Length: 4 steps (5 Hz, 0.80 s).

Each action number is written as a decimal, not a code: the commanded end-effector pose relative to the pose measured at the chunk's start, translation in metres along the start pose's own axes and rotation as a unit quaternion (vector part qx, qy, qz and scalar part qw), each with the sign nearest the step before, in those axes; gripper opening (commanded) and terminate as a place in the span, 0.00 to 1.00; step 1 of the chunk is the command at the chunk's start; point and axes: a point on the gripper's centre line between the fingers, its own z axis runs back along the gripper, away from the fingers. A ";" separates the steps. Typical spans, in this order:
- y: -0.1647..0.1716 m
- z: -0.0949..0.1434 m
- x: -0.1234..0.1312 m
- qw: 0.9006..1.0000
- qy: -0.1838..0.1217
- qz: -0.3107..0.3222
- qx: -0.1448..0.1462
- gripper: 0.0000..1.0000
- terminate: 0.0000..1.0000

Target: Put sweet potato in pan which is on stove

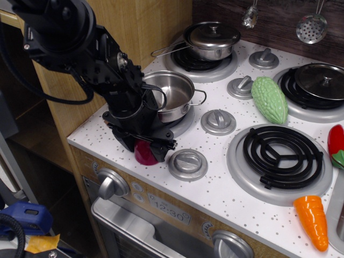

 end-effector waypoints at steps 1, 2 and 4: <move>-0.008 0.027 0.013 1.000 0.010 0.004 0.023 0.00 0.00; -0.010 0.043 0.023 0.999 0.009 -0.002 0.033 0.00 0.00; -0.009 0.072 0.053 0.997 -0.013 -0.062 0.047 0.00 0.00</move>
